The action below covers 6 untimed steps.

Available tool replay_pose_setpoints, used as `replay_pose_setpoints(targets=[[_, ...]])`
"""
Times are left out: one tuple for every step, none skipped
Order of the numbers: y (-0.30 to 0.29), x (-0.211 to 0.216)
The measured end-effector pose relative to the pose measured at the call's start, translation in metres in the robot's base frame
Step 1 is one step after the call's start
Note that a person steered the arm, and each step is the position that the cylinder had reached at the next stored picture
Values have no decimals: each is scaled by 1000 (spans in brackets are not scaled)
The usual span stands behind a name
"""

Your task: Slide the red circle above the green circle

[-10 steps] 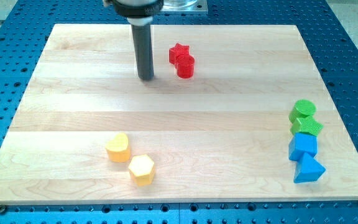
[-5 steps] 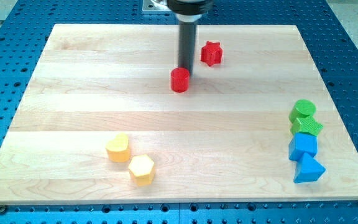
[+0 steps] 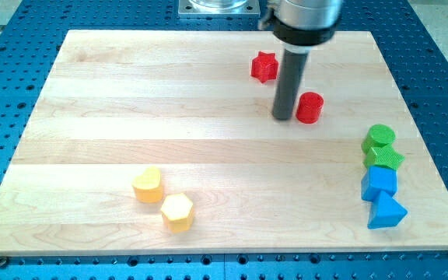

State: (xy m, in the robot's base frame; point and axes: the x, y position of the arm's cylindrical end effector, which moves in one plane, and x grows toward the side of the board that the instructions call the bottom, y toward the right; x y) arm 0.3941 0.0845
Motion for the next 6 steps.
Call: replay_pose_setpoints(targets=[[37, 0], [86, 21], [128, 27], [127, 7], [186, -26], [253, 26]])
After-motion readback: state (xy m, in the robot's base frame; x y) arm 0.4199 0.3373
